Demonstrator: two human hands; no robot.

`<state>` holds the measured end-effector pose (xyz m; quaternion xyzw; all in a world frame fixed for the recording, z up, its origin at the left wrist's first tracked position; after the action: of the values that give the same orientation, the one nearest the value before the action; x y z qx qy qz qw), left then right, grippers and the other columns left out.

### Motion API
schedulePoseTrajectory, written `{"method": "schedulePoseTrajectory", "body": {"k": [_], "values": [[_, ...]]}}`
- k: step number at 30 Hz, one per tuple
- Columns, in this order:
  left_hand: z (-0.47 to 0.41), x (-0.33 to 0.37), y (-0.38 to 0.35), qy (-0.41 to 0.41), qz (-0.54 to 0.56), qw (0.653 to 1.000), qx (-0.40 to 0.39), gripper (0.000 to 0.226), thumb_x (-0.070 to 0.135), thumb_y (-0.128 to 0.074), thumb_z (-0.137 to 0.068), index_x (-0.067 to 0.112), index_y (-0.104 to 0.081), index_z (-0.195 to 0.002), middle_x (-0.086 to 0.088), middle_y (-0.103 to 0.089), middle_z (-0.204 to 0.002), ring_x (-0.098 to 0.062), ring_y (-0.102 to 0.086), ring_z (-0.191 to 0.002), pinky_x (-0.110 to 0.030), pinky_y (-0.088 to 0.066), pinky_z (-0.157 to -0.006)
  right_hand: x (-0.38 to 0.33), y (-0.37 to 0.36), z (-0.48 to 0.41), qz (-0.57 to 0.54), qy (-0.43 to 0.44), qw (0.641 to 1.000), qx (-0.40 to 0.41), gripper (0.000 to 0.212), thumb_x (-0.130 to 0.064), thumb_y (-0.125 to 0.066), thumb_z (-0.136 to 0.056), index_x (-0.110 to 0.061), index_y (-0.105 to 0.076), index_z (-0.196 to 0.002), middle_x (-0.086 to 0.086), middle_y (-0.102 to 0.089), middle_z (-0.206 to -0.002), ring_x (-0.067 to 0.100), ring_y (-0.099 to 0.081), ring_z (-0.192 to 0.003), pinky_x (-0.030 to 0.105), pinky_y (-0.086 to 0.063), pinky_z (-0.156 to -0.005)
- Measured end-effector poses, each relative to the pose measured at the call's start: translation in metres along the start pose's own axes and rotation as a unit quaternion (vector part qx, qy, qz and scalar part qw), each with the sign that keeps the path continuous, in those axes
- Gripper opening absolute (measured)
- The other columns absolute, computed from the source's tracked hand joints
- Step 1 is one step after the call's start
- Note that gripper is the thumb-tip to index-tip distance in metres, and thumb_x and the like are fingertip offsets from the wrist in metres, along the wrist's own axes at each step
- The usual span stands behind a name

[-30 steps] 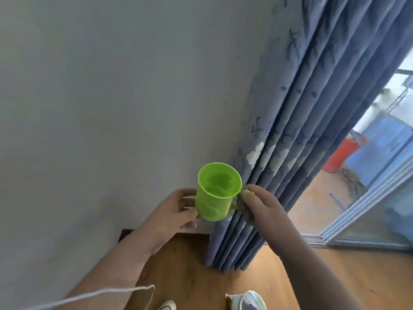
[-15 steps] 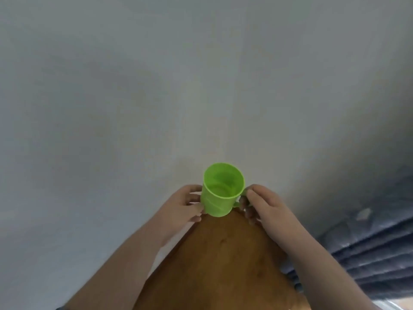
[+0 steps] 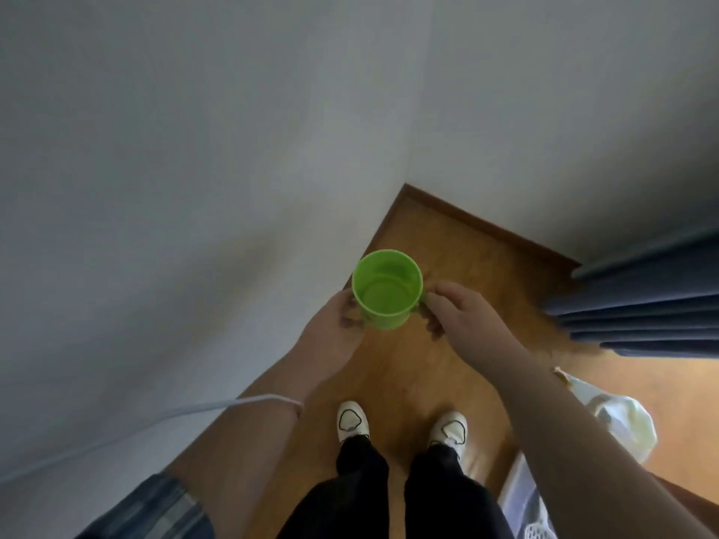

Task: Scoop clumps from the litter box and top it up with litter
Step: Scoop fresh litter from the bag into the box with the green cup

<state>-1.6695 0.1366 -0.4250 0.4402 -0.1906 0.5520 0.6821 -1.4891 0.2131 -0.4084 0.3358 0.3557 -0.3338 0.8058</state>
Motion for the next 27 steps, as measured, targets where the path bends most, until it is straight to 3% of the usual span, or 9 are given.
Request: {"method": "schedulePoseTrajectory", "body": {"k": [4,8,11,13,17,20,22,24,27], "values": [[-0.087,-0.106,-0.041,0.044,-0.018,0.999,-0.002,0.035,0.012,-0.056,-0.092,0.030,-0.055,-0.122,0.014,-0.063,-0.100,0.000,-0.061,-0.082,-0.008,-0.043,-0.065,0.105,-0.056,-0.080,-0.002,-0.056,0.998,-0.014,0.027,-0.019,-0.046,-0.098,-0.022,-0.063,-0.077,0.013,-0.065,-0.079,0.019,-0.060,-0.069,0.050,-0.054,-0.072],[-0.167,-0.222,-0.091,0.105,-0.025,0.994,0.011,0.043,0.015,-0.057,-0.094,0.024,-0.053,-0.136,0.013,-0.058,-0.118,-0.013,-0.059,-0.112,-0.023,-0.042,-0.083,0.218,-0.119,-0.156,0.020,-0.107,0.994,-0.032,0.025,-0.033,-0.043,-0.089,-0.031,-0.062,-0.074,0.009,-0.061,-0.073,0.022,-0.056,-0.067,0.048,-0.051,-0.066],[-0.223,-0.302,-0.132,0.125,-0.037,0.991,-0.002,0.035,0.016,-0.057,-0.096,0.022,-0.055,-0.130,0.012,-0.056,-0.109,-0.010,-0.059,-0.105,-0.016,-0.040,-0.075,0.312,-0.163,-0.219,0.016,-0.120,0.991,-0.057,0.033,-0.051,-0.038,-0.073,-0.029,-0.061,-0.080,0.017,-0.058,-0.075,0.030,-0.055,-0.068,0.060,-0.051,-0.073],[-0.258,-0.351,-0.158,0.134,-0.056,0.989,-0.019,0.029,0.028,-0.059,-0.093,0.023,-0.054,-0.122,0.011,-0.058,-0.107,-0.008,-0.060,-0.101,-0.012,-0.040,-0.079,0.368,-0.189,-0.259,0.009,-0.131,0.989,-0.063,0.027,-0.047,-0.039,-0.075,-0.032,-0.063,-0.076,0.011,-0.056,-0.070,0.029,-0.053,-0.068,0.056,-0.050,-0.071],[-0.309,-0.446,-0.202,0.175,-0.152,0.971,-0.053,0.045,0.023,-0.057,-0.095,0.011,-0.046,-0.137,-0.006,-0.054,-0.135,-0.023,-0.055,-0.116,-0.029,-0.041,-0.088,0.462,-0.221,-0.324,0.010,-0.151,0.987,-0.058,0.023,-0.042,-0.038,-0.078,-0.037,-0.061,-0.076,-0.003,-0.059,-0.076,0.021,-0.057,-0.077,0.052,-0.051,-0.078],[-0.327,-0.490,-0.219,0.209,-0.181,0.959,-0.068,0.058,0.023,-0.057,-0.095,0.016,-0.035,-0.147,-0.008,-0.047,-0.144,-0.023,-0.053,-0.118,-0.033,-0.046,-0.088,0.500,-0.237,-0.355,0.037,-0.151,0.987,-0.043,0.035,-0.047,-0.036,-0.079,-0.035,-0.064,-0.096,-0.003,-0.061,-0.086,0.024,-0.061,-0.087,0.056,-0.053,-0.086],[-0.333,-0.501,-0.224,0.227,-0.151,0.960,-0.060,0.064,0.020,-0.056,-0.097,0.019,-0.026,-0.154,-0.007,-0.040,-0.152,-0.017,-0.052,-0.119,-0.027,-0.046,-0.089,0.507,-0.245,-0.369,0.056,-0.148,0.987,-0.037,0.033,-0.039,-0.037,-0.087,-0.027,-0.063,-0.103,0.000,-0.063,-0.088,0.027,-0.062,-0.089,0.054,-0.053,-0.086],[-0.338,-0.507,-0.229,0.228,-0.132,0.963,-0.053,0.064,0.019,-0.053,-0.099,0.020,-0.023,-0.155,-0.006,-0.041,-0.151,-0.010,-0.051,-0.109,-0.016,-0.040,-0.079,0.512,-0.250,-0.380,0.059,-0.148,0.987,-0.019,0.029,-0.033,-0.038,-0.092,-0.024,-0.063,-0.104,0.003,-0.064,-0.089,0.026,-0.063,-0.088,0.052,-0.054,-0.085],[-0.347,-0.507,-0.236,0.221,-0.104,0.968,-0.056,0.062,0.020,-0.052,-0.098,0.025,-0.025,-0.154,-0.004,-0.048,-0.144,-0.010,-0.049,-0.102,-0.022,-0.041,-0.079,0.515,-0.251,-0.392,0.043,-0.148,0.988,0.006,0.026,-0.034,-0.040,-0.094,-0.022,-0.063,-0.098,0.004,-0.065,-0.091,0.026,-0.063,-0.089,0.052,-0.053,-0.087]]}}
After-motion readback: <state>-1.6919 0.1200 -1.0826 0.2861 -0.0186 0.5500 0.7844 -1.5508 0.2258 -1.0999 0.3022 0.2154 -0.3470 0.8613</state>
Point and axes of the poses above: each hand's wrist, its own z-axis away from the middle knuckle, its own y-axis out of the back of the hand, x = y × z, the point moved 6 cm from there along -z, towards the middle knuckle
